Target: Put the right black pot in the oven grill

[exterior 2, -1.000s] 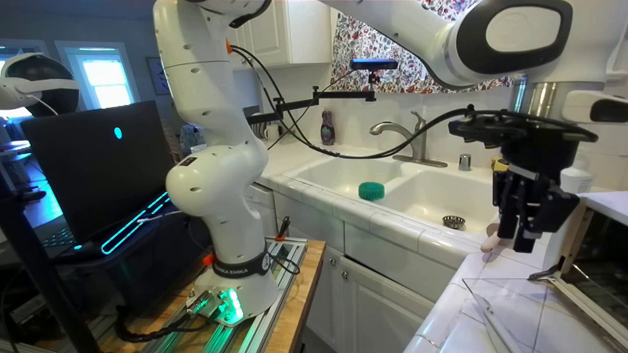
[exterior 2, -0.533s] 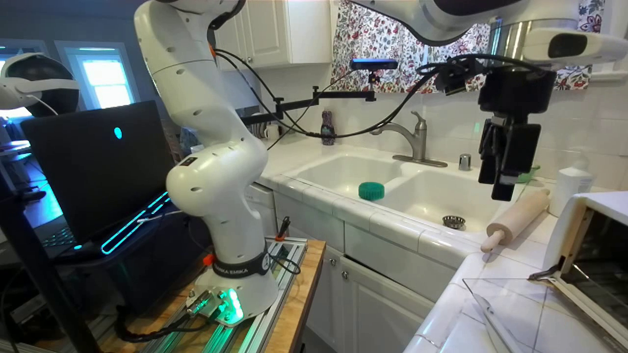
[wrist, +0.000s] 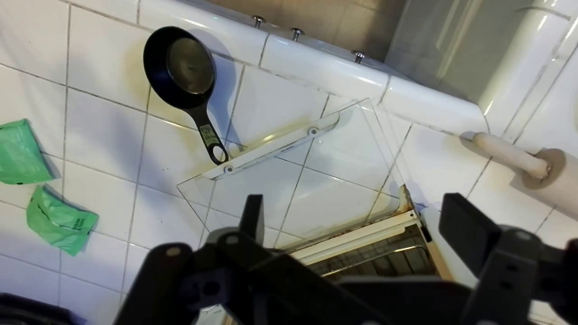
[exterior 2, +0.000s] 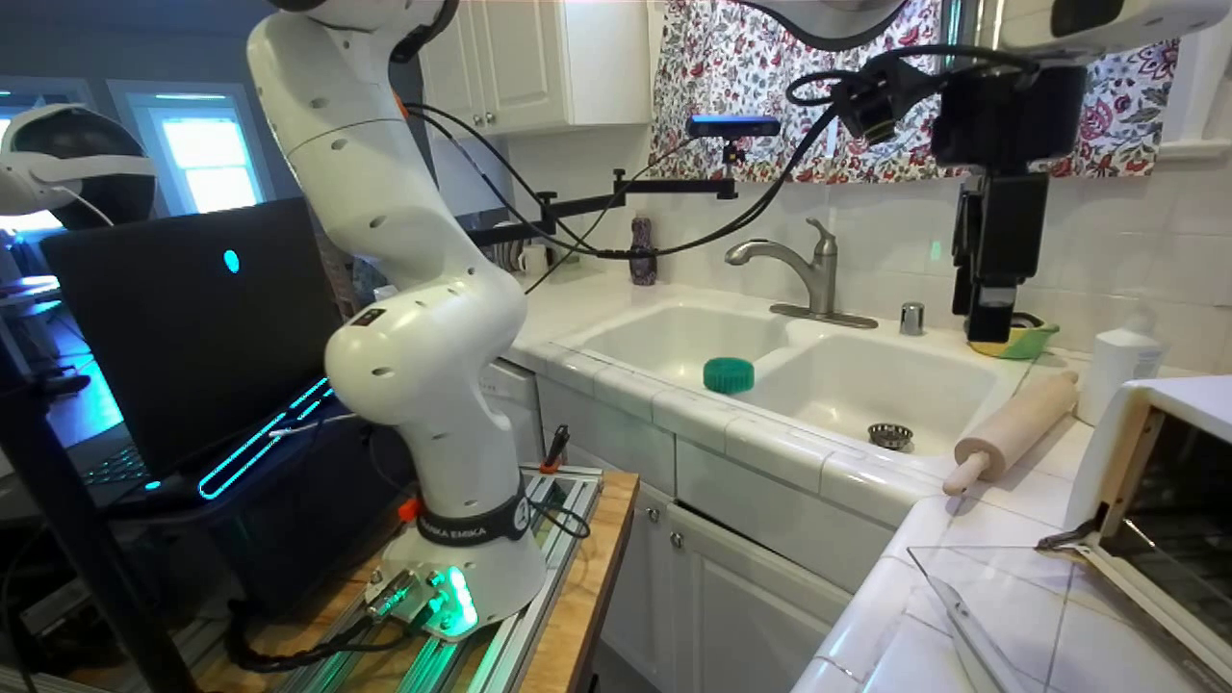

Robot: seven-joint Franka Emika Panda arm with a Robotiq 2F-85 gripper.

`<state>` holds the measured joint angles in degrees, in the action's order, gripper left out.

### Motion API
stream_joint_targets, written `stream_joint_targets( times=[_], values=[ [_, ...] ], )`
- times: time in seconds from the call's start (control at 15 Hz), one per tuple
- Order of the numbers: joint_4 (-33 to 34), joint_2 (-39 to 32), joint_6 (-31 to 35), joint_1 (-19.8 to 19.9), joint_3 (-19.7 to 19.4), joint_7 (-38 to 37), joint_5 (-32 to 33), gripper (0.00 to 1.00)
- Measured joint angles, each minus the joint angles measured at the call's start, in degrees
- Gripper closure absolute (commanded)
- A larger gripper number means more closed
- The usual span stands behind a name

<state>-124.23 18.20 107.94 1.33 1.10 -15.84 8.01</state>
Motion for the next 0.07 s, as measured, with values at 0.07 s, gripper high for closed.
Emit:
stream_joint_targets(
  times=[0.07],
  values=[
    [0.00,0.00,-0.01,0.02,0.00,-0.05,0.00,0.00]
  ],
)
